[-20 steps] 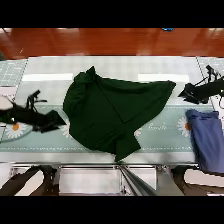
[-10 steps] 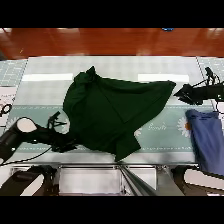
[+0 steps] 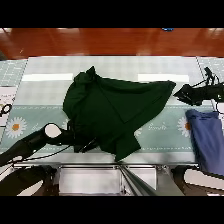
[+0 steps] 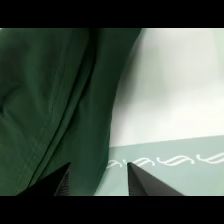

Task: Fold the shirts.

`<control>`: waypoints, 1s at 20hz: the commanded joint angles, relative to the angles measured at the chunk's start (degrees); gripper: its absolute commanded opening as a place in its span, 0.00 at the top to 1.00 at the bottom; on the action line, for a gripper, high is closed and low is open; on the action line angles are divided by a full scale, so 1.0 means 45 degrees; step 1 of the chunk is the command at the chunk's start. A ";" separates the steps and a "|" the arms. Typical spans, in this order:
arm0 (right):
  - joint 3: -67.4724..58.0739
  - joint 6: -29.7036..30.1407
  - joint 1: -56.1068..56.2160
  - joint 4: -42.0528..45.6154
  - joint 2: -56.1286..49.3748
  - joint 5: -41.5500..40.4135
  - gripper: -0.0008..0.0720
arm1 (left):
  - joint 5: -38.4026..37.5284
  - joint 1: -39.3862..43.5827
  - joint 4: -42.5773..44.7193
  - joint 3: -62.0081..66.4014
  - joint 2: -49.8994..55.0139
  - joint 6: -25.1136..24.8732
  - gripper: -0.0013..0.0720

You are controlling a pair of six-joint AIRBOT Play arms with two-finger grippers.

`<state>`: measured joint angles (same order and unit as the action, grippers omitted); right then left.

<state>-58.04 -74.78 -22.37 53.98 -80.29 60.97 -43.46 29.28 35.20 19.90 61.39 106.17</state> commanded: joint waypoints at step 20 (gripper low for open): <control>-0.3463 -0.0107 -0.0398 -0.1511 -0.4575 -0.0219 0.43 | 0.1506 -0.1438 -0.0398 0.2531 0.0389 -0.2822 0.95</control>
<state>-71.40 -76.79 -24.14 51.55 -97.34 58.81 -36.64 22.85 33.43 31.16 63.09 93.60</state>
